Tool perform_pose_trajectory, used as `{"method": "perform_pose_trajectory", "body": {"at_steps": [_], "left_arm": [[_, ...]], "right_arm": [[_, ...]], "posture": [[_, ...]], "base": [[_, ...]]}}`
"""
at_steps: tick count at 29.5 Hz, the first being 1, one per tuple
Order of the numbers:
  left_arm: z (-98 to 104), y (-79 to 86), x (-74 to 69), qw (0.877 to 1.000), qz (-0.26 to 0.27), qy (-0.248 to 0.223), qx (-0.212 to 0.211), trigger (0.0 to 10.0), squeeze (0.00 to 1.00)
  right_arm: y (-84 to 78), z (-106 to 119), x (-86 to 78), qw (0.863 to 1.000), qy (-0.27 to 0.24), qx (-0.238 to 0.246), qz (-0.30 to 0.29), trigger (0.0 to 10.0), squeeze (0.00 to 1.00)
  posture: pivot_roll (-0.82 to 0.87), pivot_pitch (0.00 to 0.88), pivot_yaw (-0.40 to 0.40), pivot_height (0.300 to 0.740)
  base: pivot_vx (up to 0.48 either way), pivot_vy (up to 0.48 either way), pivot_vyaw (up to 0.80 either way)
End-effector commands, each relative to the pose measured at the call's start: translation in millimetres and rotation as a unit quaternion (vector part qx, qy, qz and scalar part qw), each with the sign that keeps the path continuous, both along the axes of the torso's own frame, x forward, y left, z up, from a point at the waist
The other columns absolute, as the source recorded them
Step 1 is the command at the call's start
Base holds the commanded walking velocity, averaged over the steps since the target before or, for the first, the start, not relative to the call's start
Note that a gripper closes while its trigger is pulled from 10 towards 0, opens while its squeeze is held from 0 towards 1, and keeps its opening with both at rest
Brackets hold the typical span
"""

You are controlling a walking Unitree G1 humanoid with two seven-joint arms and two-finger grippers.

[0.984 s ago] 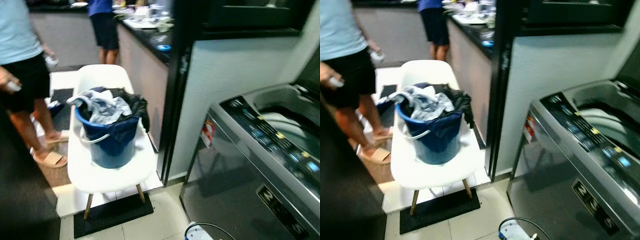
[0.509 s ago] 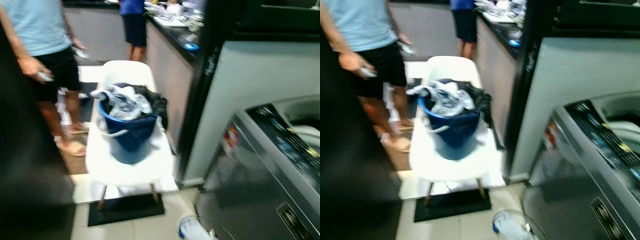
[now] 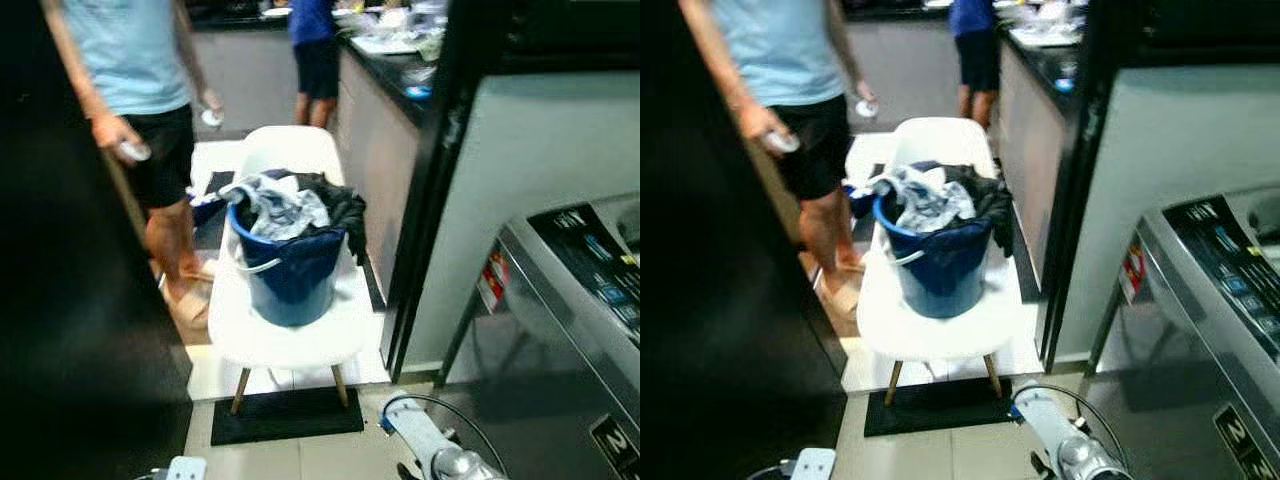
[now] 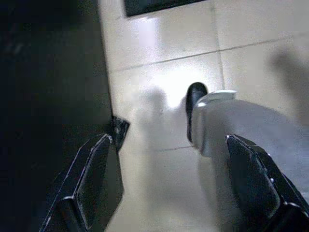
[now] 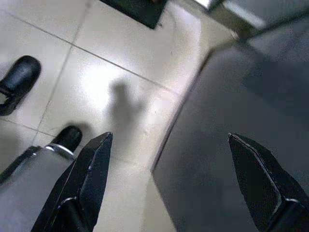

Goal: Clothes washing

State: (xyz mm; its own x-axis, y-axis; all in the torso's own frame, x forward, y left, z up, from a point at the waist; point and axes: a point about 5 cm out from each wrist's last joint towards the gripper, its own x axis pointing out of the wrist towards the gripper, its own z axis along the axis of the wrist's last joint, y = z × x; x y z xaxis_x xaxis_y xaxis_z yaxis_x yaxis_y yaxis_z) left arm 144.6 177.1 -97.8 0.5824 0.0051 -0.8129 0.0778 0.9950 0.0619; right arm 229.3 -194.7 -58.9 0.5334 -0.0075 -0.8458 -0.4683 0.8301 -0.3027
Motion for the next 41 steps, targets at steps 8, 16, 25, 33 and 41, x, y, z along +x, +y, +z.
{"method": "perform_pose_trajectory", "body": {"at_steps": [8, 16, 25, 33, 41], "left_arm": [[16, -21.9, 34.9, 0.994, -0.076, -0.065, -0.047, 10.0, 0.00], [31, -43.2, 63.5, 0.987, -0.107, -0.108, -0.057, 10.0, 0.00], [14, -47.8, 34.4, 0.989, -0.133, -0.051, -0.032, 10.0, 0.00], [3, -19.7, 10.6, 0.998, -0.041, -0.008, -0.037, 10.0, 0.00], [3, -11.2, 11.2, 0.999, -0.025, -0.012, -0.025, 10.0, 0.00]], "right_arm": [[-7.5, -1, -2.7, 0.996, -0.015, 0.027, -0.089, 10.0, 0.00], [-10.2, 2, 1.0, 0.988, -0.027, 0.058, -0.140, 10.0, 0.00], [31.4, -11, -13.0, 0.994, 0.004, 0.090, -0.068, 10.0, 0.00], [36.9, -8, -8.0, 0.994, 0.001, 0.102, -0.036, 10.0, 0.00], [66.7, 16, 21.2, 0.960, -0.042, 0.274, -0.023, 10.0, 0.00]], "posture": [[-0.07, 0.000, -0.009, 0.740], [-0.04, 0.000, 0.013, 0.740], [0.00, 0.000, 0.024, 0.740], [0.04, 0.000, 0.008, 0.740], [0.05, 0.000, 0.003, 0.740]], "base": [[0.000, 0.000, 0.00], [0.000, 0.000, 0.00], [0.000, 0.000, 0.00], [0.000, 0.000, 0.00], [0.000, 0.000, 0.00]]}}
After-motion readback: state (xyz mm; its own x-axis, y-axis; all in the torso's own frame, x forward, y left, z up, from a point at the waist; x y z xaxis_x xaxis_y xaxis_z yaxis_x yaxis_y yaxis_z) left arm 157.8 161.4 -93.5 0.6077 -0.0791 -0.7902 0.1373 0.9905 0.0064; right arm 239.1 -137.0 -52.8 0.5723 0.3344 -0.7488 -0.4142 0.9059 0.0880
